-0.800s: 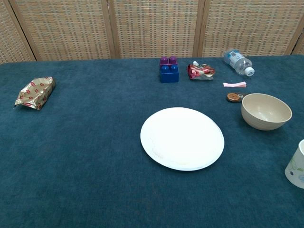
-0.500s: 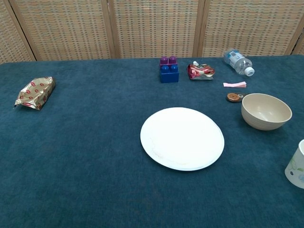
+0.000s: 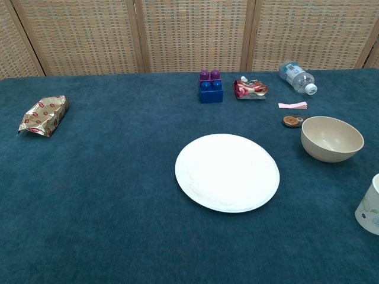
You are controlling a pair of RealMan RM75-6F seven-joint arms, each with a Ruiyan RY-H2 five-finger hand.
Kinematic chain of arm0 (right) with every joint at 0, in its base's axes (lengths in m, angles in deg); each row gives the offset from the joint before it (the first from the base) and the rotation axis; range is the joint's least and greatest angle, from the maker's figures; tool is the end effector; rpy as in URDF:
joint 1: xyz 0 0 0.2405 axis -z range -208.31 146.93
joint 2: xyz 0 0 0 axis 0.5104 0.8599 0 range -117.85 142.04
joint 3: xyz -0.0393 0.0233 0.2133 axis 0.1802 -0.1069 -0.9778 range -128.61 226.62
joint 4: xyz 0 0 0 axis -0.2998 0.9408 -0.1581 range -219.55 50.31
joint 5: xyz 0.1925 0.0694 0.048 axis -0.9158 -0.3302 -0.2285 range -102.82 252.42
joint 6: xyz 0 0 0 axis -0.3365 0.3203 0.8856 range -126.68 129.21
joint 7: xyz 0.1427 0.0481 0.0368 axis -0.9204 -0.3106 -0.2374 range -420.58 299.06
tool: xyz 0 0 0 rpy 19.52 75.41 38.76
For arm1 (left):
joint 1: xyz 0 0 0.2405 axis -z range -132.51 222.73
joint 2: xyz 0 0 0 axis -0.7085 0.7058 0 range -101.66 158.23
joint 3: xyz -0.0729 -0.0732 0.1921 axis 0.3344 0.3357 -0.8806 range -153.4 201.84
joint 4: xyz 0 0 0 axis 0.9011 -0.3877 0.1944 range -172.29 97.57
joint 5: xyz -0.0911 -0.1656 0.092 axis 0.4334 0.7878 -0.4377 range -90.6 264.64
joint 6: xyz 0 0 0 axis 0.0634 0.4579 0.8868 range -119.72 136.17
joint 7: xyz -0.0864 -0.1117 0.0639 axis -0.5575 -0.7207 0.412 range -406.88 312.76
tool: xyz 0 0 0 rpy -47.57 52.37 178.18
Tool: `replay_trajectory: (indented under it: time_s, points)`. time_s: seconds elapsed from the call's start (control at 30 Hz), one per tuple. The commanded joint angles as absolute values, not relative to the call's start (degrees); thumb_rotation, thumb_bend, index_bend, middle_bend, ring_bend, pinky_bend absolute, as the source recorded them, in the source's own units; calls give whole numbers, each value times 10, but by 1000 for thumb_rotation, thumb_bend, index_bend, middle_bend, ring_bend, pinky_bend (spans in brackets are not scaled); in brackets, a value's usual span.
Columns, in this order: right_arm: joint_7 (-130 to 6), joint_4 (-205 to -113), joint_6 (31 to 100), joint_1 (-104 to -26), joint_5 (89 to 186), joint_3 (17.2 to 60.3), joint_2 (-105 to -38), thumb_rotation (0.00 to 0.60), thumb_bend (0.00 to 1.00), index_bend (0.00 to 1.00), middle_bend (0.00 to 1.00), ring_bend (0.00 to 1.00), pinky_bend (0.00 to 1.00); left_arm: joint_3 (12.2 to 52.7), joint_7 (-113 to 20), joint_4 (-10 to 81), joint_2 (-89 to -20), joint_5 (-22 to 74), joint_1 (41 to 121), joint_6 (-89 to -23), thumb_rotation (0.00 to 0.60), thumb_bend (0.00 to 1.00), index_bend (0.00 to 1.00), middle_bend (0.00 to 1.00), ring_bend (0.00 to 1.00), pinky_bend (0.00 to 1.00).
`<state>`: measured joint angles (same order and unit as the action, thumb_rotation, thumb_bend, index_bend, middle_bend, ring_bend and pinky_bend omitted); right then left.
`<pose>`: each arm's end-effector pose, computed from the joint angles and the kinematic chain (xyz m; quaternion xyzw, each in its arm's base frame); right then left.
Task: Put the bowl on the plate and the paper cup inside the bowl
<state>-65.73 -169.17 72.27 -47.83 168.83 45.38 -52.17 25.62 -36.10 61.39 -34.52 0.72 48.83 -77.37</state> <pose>-0.2564 -0.2490 0.1157 0.7181 -0.3372 0.3683 0.4849 -0.2611 0.1769 0.1361 -0.6178 -0.3657 -0.3489 0.6023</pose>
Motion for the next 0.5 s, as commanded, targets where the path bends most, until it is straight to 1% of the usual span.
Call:
replay_trajectory:
  time_s: [0.03,0.2,0.4,0.5]
  points:
    - [-650,-1630,667,-535,1708,442,-555,600,0,163,0,0,0,259,-356,616,-347,11,490,-772,600,0,0,0,0,0]
    - [-643,-1579,632,-573,1731,454,-586,600,0,205,0,0,0,267,-349,617,-349,29,495,-763,600,0,0,0,0,0]
    - [-624,-1542,596,-601,1735,464,-609,600,6,233,0,0,0,270,-343,616,-352,43,499,-754,600,0,0,0,0,0]
    - [-611,-1531,582,-611,1734,468,-617,600,85,253,0,0,0,271,-343,615,-353,48,501,-751,600,0,0,0,0,0]
